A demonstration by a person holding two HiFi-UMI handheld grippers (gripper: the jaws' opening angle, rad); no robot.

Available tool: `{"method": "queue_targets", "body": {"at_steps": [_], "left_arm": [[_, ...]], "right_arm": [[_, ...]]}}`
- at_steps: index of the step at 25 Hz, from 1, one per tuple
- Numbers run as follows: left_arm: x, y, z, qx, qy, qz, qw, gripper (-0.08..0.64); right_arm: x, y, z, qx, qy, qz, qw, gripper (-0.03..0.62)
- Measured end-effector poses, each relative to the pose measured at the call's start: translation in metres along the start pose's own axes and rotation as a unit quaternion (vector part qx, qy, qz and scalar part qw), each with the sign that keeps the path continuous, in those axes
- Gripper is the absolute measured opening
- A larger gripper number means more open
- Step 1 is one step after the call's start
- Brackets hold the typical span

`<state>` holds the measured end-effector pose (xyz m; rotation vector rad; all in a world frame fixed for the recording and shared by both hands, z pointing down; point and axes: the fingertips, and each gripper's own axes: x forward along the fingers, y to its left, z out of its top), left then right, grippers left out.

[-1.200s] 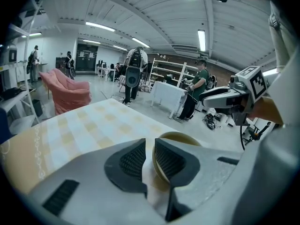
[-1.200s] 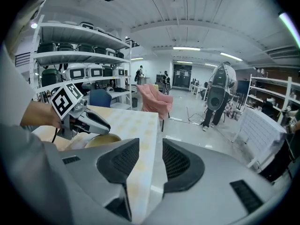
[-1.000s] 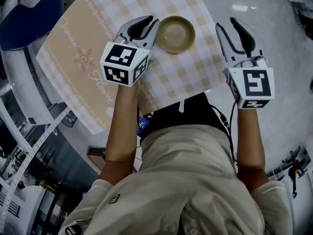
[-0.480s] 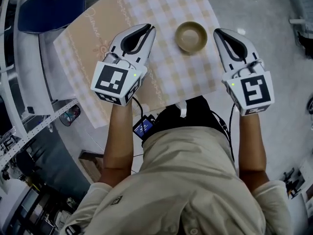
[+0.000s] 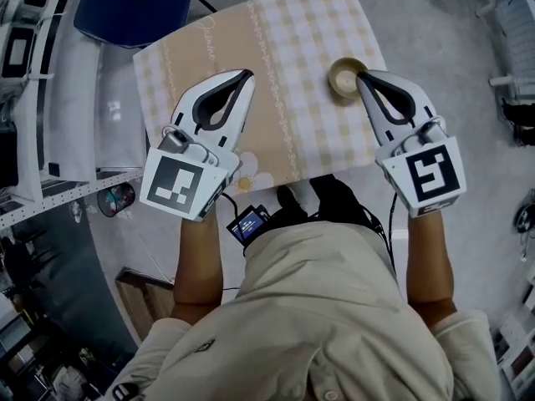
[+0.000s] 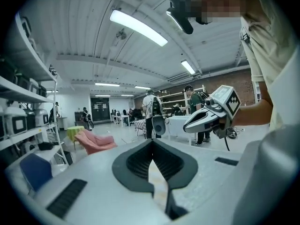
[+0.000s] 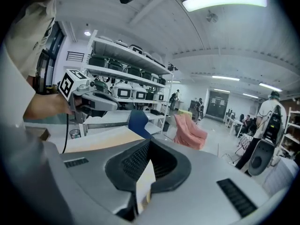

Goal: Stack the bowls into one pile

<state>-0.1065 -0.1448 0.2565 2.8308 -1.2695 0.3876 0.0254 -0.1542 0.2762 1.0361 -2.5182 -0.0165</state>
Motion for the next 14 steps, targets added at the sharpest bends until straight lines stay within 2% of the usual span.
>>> {"method": "queue_targets", "body": {"at_steps": [7, 14], "left_arm": [[-0.089, 0.005, 0.035, 0.017, -0.038, 0.036, 0.9985, 0.008], [-0.167, -0.006, 0.048, 0.023, -0.059, 0.052, 0.9966, 0.008]], "right_arm": [[-0.019, 0.064, 0.067, -0.042, -0.032, 0.026, 0.998, 0.003], [-0.043, 0.129, 0.109, -0.069, -0.049, 0.042, 0.996, 0.003]]}}
